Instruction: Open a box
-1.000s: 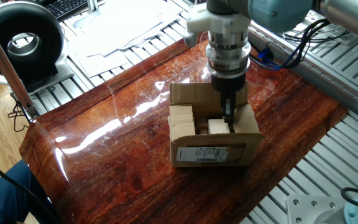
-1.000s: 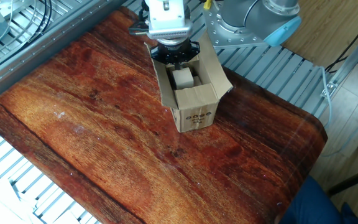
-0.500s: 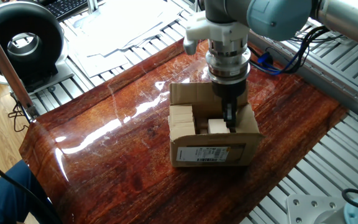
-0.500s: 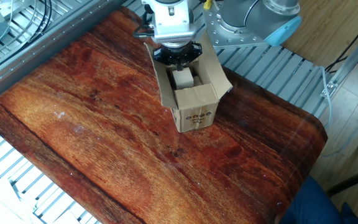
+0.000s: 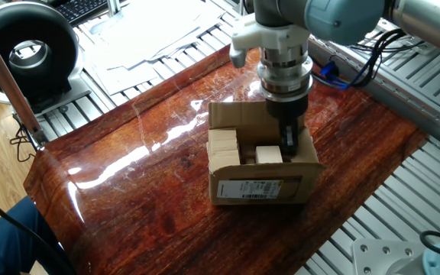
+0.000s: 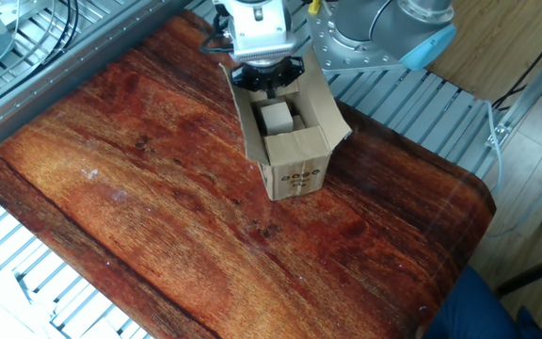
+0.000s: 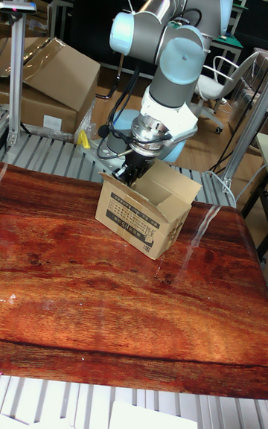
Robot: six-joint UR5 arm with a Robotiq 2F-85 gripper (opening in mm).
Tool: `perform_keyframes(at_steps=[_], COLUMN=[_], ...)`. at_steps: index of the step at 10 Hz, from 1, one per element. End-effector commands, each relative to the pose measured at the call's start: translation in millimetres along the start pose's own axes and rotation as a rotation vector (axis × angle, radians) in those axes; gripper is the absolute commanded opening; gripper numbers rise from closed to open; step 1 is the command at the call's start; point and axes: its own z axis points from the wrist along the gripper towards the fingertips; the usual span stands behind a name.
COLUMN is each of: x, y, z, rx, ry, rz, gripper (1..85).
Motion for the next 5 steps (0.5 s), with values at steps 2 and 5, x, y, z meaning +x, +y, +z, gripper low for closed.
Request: perform_keyframes(at_steps=[2,5], x=[12.6,15.3], y=[3.5,6.0], z=[-9.6,-17.9], rx=[-0.032,-0.055], ry=[0.019,0.026], rz=[-0.026,-0.039], gripper=[1.0,1.0])
